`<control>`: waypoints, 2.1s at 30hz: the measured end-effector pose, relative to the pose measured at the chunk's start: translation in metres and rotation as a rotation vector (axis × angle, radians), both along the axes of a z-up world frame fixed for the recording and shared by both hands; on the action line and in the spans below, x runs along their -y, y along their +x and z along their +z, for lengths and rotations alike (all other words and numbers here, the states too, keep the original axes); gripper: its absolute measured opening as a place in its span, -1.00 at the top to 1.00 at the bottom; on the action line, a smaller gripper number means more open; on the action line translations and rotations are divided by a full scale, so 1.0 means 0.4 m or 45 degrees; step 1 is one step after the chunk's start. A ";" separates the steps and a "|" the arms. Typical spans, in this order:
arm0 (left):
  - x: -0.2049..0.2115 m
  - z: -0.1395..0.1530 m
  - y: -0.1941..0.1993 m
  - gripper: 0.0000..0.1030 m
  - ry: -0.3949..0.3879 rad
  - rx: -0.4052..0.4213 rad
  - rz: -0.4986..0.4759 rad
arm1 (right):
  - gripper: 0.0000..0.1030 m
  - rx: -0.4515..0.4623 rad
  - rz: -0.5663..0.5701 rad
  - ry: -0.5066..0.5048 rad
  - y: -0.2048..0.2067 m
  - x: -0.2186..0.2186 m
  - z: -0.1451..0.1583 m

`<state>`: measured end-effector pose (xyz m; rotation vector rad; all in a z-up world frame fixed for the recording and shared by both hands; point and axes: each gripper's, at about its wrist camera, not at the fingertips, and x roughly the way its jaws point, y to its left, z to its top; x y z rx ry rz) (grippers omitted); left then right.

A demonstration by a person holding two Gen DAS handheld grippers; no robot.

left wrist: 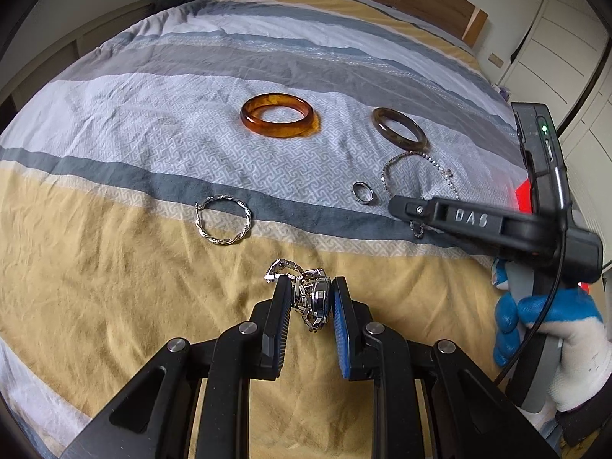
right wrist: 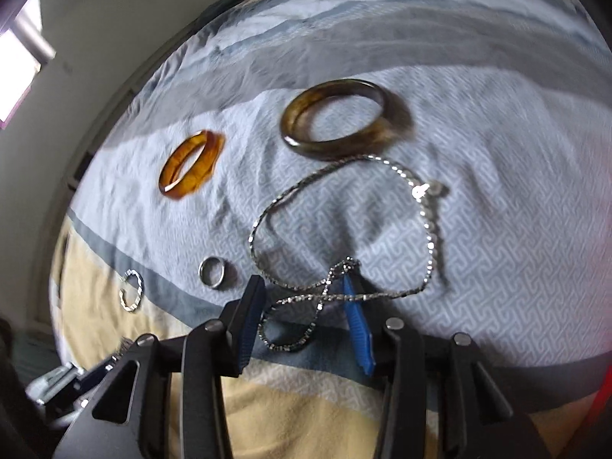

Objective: Organize jewelry
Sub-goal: 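Lift the watch and chain in both tools toward the red box, then lower the silver watch with the left tool while the right tool lowers the chain into the box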

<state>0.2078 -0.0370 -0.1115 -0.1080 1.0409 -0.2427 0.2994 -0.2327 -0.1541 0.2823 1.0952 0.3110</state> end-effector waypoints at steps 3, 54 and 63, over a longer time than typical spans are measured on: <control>0.000 0.003 -0.004 0.60 -0.003 0.004 0.002 | 0.27 0.022 0.047 -0.081 -0.003 -0.012 -0.001; 0.329 0.311 -0.159 0.60 -0.073 0.283 -0.280 | 0.96 0.491 -0.280 0.017 -0.412 0.473 0.521; 0.589 0.287 -0.134 0.60 -0.058 0.256 -0.511 | 0.95 0.403 -0.414 -0.020 -0.433 0.664 0.437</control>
